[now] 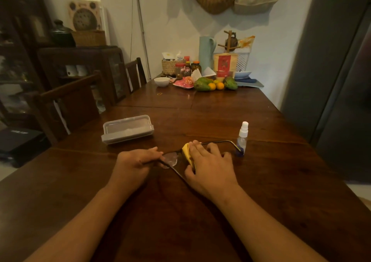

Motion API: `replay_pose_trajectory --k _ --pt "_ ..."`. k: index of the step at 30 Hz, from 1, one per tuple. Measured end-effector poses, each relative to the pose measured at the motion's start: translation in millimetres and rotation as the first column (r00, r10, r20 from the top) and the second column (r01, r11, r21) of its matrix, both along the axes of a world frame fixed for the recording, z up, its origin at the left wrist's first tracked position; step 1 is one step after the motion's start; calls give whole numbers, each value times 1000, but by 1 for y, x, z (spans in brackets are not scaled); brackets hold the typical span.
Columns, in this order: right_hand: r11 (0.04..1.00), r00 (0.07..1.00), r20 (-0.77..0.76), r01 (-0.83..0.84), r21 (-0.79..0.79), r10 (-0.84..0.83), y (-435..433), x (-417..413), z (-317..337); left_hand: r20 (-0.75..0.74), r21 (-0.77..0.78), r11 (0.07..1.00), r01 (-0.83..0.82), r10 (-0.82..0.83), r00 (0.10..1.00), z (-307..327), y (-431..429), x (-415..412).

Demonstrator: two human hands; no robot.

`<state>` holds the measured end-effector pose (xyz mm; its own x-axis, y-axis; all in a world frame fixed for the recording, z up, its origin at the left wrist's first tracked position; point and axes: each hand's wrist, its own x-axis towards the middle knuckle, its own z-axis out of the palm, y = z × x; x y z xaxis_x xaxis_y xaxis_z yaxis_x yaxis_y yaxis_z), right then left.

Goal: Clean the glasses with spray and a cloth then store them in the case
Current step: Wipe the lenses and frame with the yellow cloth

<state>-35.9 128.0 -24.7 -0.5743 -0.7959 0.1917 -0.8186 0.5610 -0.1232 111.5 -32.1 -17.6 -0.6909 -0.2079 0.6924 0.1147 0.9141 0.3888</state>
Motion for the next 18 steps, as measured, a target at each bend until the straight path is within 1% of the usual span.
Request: replay_pose_trajectory --k 3,5,10,12,16,18 --pt "985 987 40 -150 -85 154 1 3 1 64 -32 996 79 -76 995 -2 -4 1" --pt "977 979 38 -195 -88 199 2 2 3 91 -48 994 102 -97 991 -3 -6 1" --pt "997 998 -20 -67 -41 66 4 -3 6 107 -88 995 54 -45 993 -2 -8 -1" --pt "999 999 -10 -45 -5 45 5 -5 5 96 -111 993 35 -24 995 -2 -9 -1" --pt "985 983 91 -165 61 159 8 -8 2 67 -128 992 -8 16 998 -1 -10 0" --pt "983 981 113 -165 76 156 9 -10 1 66 -116 993 -17 24 998 -1 -10 2"
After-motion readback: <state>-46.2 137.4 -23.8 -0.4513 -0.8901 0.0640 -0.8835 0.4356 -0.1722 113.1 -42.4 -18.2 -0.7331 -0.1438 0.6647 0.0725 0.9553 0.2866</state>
